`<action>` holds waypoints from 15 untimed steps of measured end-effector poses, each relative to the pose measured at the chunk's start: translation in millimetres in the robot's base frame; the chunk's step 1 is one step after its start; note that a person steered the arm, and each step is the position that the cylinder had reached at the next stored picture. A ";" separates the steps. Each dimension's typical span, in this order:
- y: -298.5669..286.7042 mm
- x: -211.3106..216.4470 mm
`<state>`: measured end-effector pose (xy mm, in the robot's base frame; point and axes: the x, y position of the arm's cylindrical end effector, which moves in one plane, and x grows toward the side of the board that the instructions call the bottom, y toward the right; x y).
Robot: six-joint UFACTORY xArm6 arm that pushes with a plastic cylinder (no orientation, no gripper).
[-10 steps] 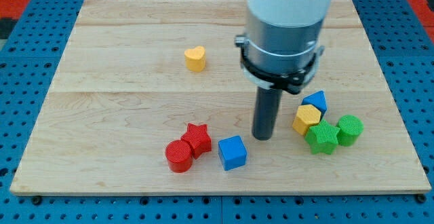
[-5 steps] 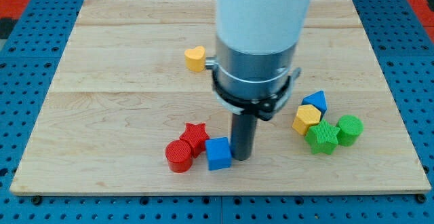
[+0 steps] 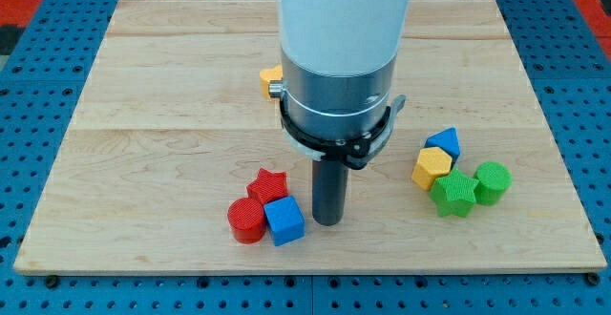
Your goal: Move the blue blocks into the red blocks
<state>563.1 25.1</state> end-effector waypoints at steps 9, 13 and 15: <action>218.3 -105.9; 100.9 -83.9; 33.0 -115.9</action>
<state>447.2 58.1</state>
